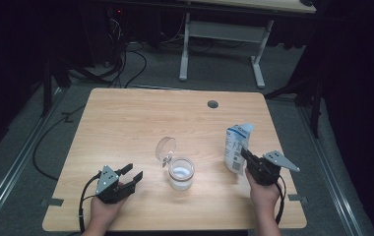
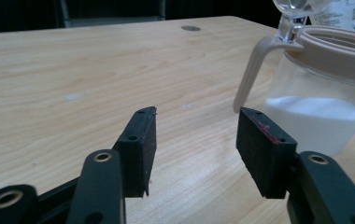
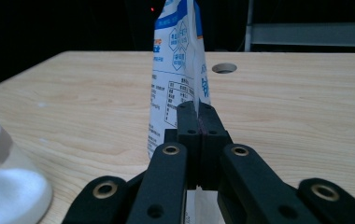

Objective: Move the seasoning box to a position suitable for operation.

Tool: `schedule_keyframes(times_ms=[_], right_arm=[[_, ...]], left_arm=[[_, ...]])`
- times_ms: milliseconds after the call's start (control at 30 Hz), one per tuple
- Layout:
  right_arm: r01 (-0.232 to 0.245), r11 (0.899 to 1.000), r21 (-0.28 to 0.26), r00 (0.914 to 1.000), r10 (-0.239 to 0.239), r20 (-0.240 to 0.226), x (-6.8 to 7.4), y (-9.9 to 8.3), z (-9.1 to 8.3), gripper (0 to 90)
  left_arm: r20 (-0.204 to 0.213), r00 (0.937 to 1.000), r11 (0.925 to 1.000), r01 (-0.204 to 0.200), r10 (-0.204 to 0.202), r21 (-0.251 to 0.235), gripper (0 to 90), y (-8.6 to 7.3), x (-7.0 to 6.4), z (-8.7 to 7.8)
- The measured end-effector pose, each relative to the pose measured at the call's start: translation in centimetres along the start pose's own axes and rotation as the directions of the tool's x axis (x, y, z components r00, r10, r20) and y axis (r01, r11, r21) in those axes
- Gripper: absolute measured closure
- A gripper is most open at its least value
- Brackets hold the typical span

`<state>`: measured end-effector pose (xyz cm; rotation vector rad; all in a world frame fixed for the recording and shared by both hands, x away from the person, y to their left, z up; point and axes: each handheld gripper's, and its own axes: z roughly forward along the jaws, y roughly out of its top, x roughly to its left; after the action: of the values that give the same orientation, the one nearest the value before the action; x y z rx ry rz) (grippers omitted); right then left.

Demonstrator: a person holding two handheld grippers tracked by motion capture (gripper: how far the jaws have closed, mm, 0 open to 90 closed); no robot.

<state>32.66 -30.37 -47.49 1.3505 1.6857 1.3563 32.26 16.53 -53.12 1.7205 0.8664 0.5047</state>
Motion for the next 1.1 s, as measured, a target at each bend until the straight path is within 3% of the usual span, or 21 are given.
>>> schedule_keyframes(times_ms=[167, 567, 900, 1100], right_arm=[[-0.01, 1.0, -0.004, 0.9999, 0.01, -0.005, -0.3, -0.3, 0.1, 90.0], [0.005, 1.0, -0.012, 0.9999, -0.005, -0.012, -0.7, -0.7, 0.3, 90.0], [0.027, 0.999, -0.042, 0.9995, -0.026, 0.019, -2.0, -1.3, 0.1, 90.0], [0.041, 0.998, -0.038, 0.9988, -0.04, 0.029, -1.8, -1.6, -0.5, 90.0]], left_arm=[[0.001, 0.9998, 0.9997, -0.021, 0.021, 0.008, 47.5, 0.0, -0.3, 0.0], [-0.01, 0.9999, 0.9999, -0.012, 0.012, -0.002, 47.0, -0.1, -0.3, -0.2], [-0.008, 0.9999, 0.9999, -0.012, 0.012, -0.002, 46.9, -0.1, -0.3, -0.2], [-0.006, 1.0, 0.9999, -0.008, 0.008, -0.009, 46.9, -0.1, -0.2, -0.3]])
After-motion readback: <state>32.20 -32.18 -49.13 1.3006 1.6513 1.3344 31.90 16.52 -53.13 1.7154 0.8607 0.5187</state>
